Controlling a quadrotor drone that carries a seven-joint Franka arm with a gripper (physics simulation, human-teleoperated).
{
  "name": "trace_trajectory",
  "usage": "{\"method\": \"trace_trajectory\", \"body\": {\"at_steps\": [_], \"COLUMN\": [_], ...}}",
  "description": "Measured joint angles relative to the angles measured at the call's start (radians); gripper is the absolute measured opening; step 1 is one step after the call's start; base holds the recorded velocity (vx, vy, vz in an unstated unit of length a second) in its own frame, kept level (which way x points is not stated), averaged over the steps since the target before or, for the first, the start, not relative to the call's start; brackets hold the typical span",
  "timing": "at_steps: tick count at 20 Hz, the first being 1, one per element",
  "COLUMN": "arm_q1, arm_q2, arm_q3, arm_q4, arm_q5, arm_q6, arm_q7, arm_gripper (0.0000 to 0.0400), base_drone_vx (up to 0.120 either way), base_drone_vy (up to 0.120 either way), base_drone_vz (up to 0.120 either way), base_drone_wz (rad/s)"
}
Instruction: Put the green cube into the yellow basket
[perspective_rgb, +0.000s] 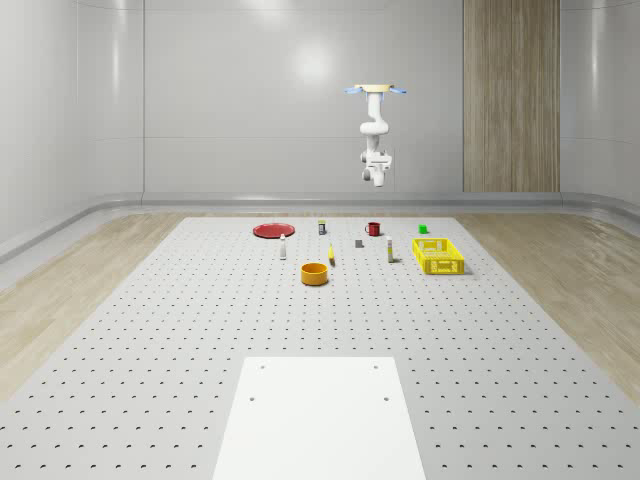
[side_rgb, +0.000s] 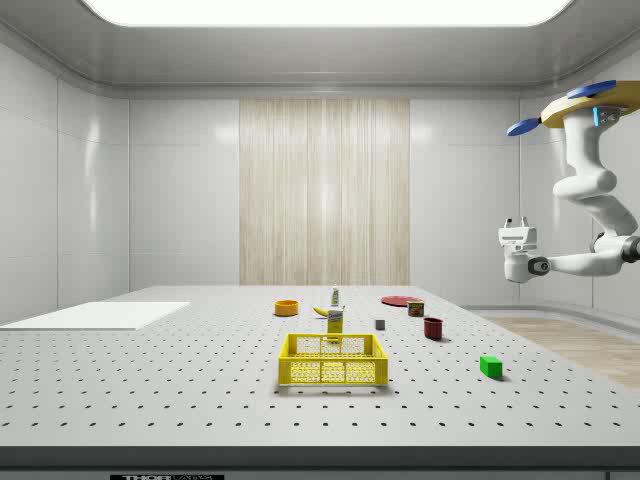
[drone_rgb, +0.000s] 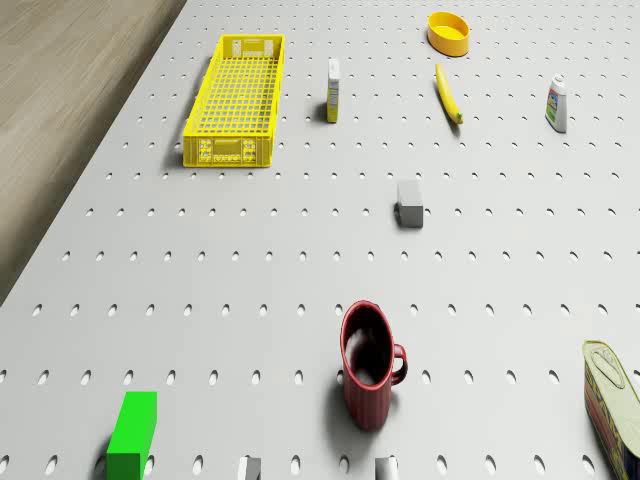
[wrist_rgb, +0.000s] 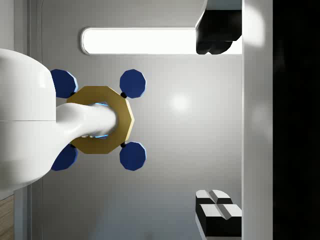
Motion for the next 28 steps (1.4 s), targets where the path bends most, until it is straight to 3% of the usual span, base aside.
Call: {"method": "trace_trajectory", "body": {"at_steps": [4, 12, 18, 28], "arm_q1": [-0.002, -0.004, -0.006, -0.007], "arm_q2": [0.013, 0.065, 0.082, 0.085], "arm_q3": [0.001, 0.003, 0.003, 0.004], "arm_q4": [0.085, 0.236, 0.283, 0.296], "arm_q5": [0.001, 0.002, 0.002, 0.002], "arm_q6": [-0.069, -0.162, -0.187, -0.189], "arm_q7": [-0.001, -0.002, -0.003, -0.003], "arm_gripper": [0.04, 0.04, 0.04, 0.04], "base_drone_vx": [0.0, 0.0, 0.0, 0.024], "base_drone_vy": [0.0, 0.115, 0.12, 0.12], "base_drone_vz": [0.0, 0.0, 0.0, 0.0], "base_drone_wz": [0.0, 0.0, 0.0, 0.0]}}
